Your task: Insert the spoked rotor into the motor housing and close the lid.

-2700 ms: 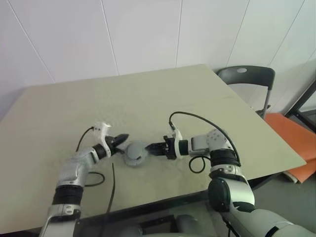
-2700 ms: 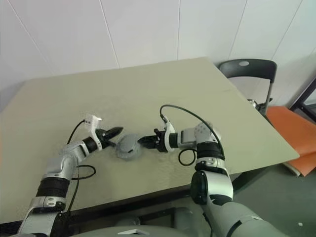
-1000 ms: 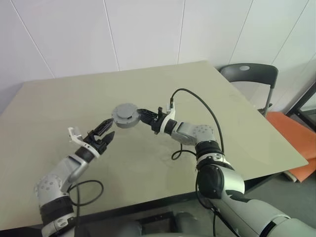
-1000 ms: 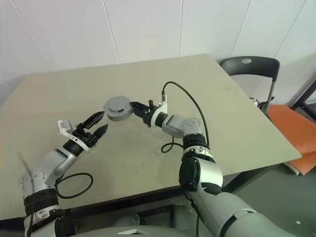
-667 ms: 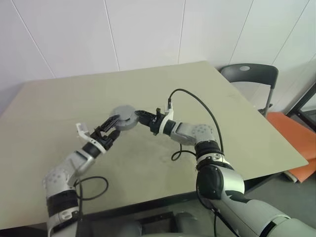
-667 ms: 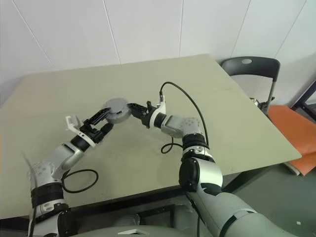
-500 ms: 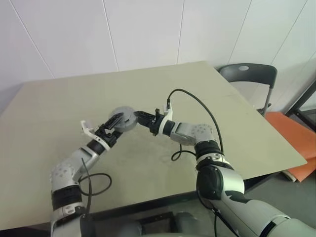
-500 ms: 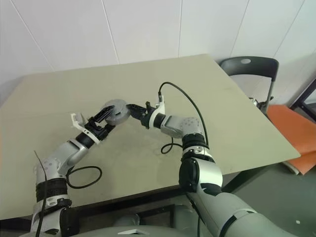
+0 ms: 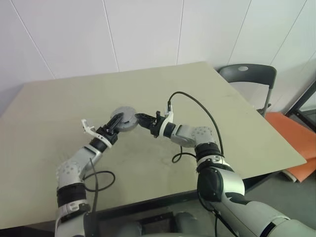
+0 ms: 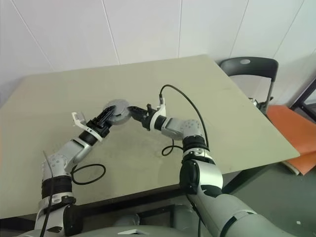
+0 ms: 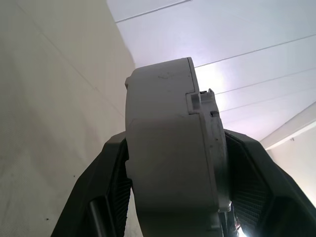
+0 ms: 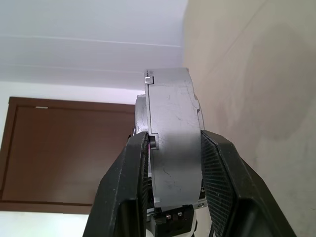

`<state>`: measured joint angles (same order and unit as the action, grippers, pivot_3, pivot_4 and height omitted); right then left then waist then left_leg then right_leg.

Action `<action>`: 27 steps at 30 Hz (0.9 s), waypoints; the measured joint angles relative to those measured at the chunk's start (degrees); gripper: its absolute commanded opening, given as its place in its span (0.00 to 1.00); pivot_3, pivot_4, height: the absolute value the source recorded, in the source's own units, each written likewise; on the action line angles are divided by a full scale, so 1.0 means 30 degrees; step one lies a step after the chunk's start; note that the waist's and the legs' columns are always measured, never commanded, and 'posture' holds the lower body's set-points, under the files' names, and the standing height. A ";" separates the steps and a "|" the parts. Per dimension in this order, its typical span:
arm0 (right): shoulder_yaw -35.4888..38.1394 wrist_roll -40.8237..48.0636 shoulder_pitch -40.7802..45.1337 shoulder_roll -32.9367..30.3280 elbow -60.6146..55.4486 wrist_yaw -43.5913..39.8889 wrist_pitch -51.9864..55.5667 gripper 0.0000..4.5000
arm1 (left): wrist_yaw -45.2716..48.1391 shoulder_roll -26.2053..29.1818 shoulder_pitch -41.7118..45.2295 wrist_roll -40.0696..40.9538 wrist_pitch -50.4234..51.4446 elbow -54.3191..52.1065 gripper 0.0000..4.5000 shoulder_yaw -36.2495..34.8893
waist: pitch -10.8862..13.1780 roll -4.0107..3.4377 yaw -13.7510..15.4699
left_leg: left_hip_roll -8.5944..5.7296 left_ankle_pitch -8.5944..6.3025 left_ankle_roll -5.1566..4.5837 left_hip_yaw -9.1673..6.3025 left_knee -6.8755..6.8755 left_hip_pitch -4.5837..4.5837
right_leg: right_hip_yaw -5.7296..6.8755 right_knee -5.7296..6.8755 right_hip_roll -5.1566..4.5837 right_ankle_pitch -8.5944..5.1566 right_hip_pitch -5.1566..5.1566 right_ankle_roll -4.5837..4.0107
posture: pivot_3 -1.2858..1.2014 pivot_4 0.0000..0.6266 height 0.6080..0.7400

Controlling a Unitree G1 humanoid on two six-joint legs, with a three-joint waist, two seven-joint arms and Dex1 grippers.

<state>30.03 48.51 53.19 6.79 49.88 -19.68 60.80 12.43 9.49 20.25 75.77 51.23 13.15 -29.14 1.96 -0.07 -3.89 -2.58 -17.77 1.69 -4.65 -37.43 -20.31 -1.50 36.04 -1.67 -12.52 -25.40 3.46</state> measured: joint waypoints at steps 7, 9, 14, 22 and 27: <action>-0.0644 0.0021 0.0003 0.0005 -0.0953 -0.0384 -0.0359 0.87 | -0.0614 -0.1552 -0.0598 0.0902 0.0632 -0.2042 0.53 0.0609 | -0.0012 0.0019 0.0040 | -0.0004 -0.0001 -0.0001 0.0003 -0.0014 0.0004 | 0.0001 -0.0001 -0.0002 0.0001 0.0016 0.0003 | 0.52 0.00 1.00; -0.0716 -0.0017 0.0002 0.0003 -0.0735 -0.0093 -0.0632 0.99 | -0.0934 -0.2125 -0.0754 0.1000 0.0588 -0.1978 0.53 0.0748 | -0.0007 0.0027 0.0027 | -0.0002 0.0000 -0.0001 0.0001 -0.0031 0.0007 | 0.0001 0.0014 0.0004 0.0005 0.0014 -0.0003 | 0.52 0.00 1.00; -0.0944 0.0087 0.0002 0.0001 -0.0719 -0.0486 -0.0376 0.99 | -0.0987 -0.2472 -0.0420 0.1176 -0.1600 -0.0819 0.53 -0.0490 | -0.0007 0.0027 -0.0013 | 0.0057 0.0018 0.0021 0.0002 -0.0035 0.0029 | 0.0016 0.0030 0.0075 0.0039 0.0013 -0.0061 | 0.52 0.00 1.00; -0.0979 0.0611 0.0000 -0.0001 -0.0838 -0.0844 -0.0241 0.99 | -0.0919 -0.1842 0.0422 -0.1426 -0.8140 0.2381 0.53 -0.2938 | -0.0009 0.0038 0.0099 | 0.0046 0.0019 0.0020 0.0005 -0.0149 0.0005 | 0.0026 0.0025 0.0074 0.0059 0.0052 -0.0051 | 0.52 0.00 1.00; -0.1313 0.0644 -0.0005 -0.0002 -0.1220 -0.1153 0.0029 0.99 | -0.0759 -0.0324 0.1248 -0.3924 -1.2692 0.5764 0.53 -0.4204 | -0.0011 0.0042 0.0020 | 0.0057 0.0019 0.0019 0.0002 -0.0160 0.0015 | 0.0028 0.0034 0.0086 0.0064 0.0057 -0.0050 | 0.52 0.00 1.00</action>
<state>26.09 50.44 53.18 6.79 46.22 -23.14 60.89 10.15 8.51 24.00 63.99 13.15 30.44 -41.76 1.93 0.05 -3.83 -2.41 -17.71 1.75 -4.64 -37.92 -20.27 -1.41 36.14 -1.42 -12.33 -25.23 3.31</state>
